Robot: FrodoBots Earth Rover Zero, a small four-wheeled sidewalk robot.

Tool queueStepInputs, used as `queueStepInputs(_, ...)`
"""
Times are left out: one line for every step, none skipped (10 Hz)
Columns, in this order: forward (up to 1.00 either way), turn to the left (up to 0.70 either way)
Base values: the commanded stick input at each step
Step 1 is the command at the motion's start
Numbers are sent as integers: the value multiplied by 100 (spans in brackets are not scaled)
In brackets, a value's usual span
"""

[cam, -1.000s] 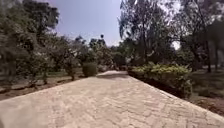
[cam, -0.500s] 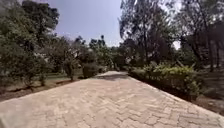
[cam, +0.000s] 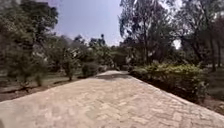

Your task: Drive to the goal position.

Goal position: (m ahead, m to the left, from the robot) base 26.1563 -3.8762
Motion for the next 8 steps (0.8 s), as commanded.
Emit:
queueStepInputs(50, 0)
queueStepInputs(50, 0)
queueStepInputs(50, 0)
queueStepInputs(50, 0)
queueStepInputs(50, 0)
queueStepInputs(50, 0)
queueStepInputs(50, 0)
queueStepInputs(50, 0)
